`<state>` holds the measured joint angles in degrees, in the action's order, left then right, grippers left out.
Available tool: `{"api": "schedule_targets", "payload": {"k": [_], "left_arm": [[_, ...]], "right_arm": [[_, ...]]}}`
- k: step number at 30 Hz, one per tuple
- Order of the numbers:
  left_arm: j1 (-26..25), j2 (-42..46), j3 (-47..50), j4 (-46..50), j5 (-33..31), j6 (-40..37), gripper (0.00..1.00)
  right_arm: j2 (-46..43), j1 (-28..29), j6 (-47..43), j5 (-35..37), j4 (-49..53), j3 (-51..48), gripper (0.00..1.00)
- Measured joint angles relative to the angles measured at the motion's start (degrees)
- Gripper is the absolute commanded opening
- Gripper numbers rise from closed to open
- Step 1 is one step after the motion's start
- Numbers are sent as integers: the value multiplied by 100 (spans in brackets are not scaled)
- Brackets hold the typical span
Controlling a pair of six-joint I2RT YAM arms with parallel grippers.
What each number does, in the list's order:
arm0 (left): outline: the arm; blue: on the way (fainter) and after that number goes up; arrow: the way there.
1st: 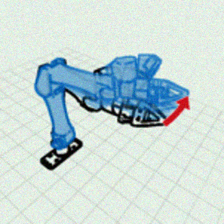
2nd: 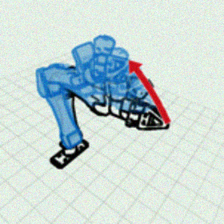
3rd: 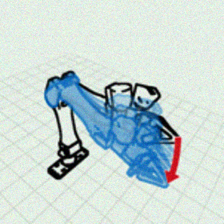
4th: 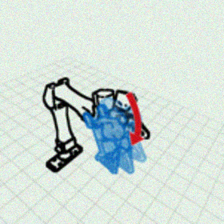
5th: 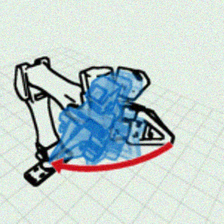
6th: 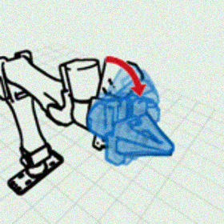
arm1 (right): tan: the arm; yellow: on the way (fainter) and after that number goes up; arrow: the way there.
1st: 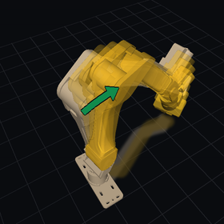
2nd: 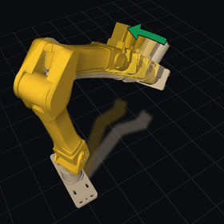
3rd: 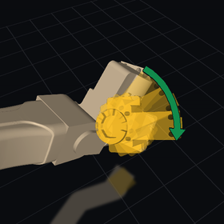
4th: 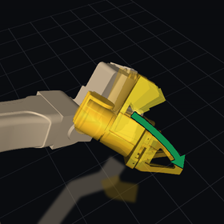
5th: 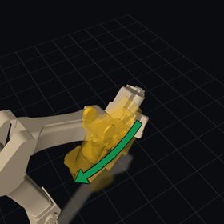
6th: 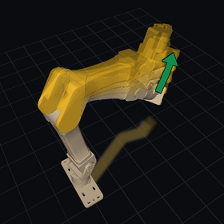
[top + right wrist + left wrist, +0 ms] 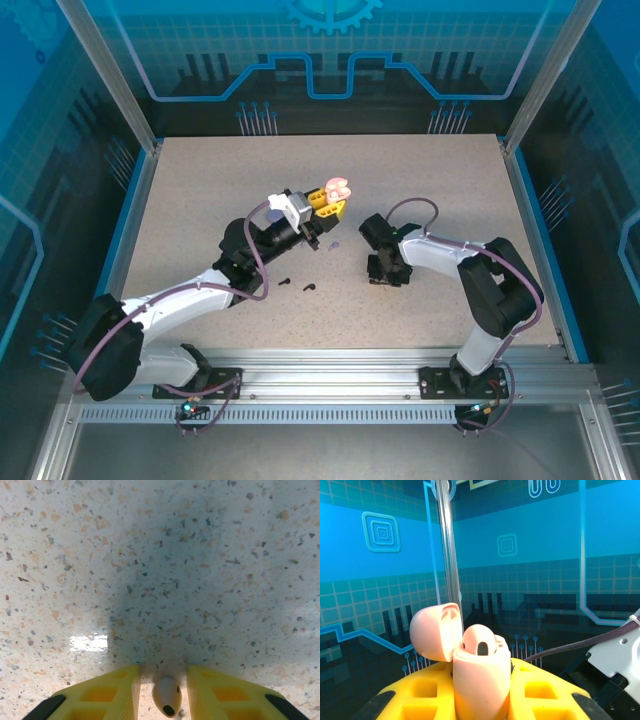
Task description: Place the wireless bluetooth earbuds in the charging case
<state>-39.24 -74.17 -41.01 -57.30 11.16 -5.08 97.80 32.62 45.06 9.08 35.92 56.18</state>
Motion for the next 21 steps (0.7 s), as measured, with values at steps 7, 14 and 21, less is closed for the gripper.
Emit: {"api": "schedule_targets", "payload": {"k": [7,14,21], "left_arm": [[0,-2,0,0,2,0,0],[0,0,0,0,2,2,0],[0,0,0,2,2,4,0]], "right_arm": [[0,2,-2,55,2,-9,25],[-17,2,-2,55,-15,-11,15],[-463,0,-7,-57,-72,-105,15]]}}
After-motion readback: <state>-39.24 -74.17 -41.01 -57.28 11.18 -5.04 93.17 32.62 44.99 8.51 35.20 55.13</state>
